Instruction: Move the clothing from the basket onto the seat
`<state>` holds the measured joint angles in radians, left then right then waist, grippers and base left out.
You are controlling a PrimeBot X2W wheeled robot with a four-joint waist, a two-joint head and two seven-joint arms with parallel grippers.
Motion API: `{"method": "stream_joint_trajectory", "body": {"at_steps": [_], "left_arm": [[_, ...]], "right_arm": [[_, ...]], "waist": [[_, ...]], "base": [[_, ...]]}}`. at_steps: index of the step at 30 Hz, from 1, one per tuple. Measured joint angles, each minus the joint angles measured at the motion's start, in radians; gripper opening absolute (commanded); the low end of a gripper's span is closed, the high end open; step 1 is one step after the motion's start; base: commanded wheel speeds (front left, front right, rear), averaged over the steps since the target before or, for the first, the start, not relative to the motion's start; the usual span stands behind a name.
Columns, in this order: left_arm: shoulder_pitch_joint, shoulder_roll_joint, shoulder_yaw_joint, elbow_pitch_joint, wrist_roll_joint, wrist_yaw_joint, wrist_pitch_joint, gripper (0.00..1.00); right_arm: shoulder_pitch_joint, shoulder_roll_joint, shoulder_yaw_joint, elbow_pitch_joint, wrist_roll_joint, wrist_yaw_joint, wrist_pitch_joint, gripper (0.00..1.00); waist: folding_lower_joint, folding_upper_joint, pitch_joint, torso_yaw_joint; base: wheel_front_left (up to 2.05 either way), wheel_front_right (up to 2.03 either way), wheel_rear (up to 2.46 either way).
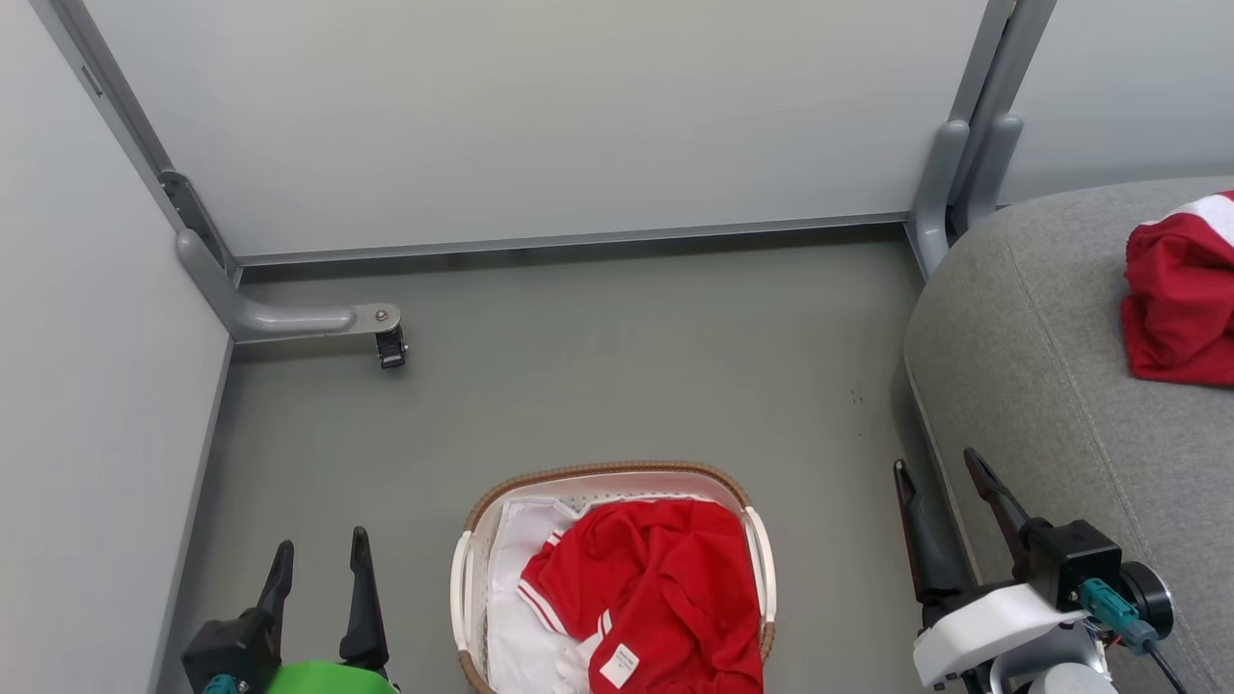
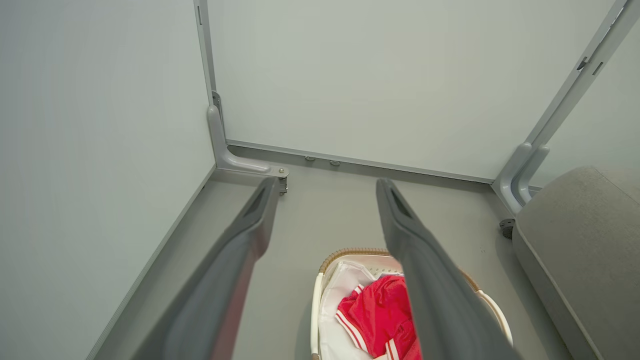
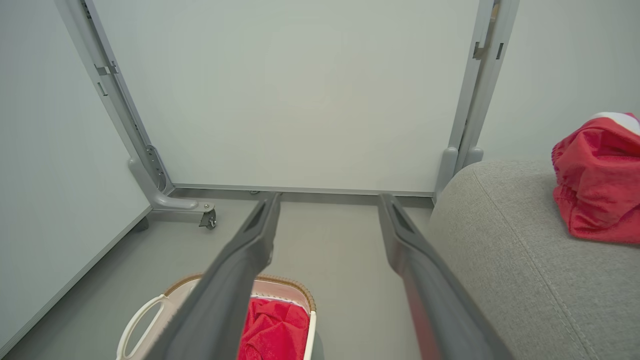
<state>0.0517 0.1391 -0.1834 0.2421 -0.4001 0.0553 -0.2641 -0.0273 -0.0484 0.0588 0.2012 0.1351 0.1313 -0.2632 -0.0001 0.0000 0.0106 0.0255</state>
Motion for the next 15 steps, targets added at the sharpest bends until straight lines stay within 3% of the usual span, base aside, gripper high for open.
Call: {"method": "stream_joint_trajectory", "body": {"at_steps": [15], "left_arm": [[-0.002,-0.023,0.020,0.055,0.027,-0.042,0.000,1.00]], "right_arm": [[0.002,0.000,0.010,0.024,0.007,0.000,0.000,1.00]], "waist": [[0.0000,0.0000,-0.008,-0.006]], "base": [[0.00,0.00,0.00]]}}
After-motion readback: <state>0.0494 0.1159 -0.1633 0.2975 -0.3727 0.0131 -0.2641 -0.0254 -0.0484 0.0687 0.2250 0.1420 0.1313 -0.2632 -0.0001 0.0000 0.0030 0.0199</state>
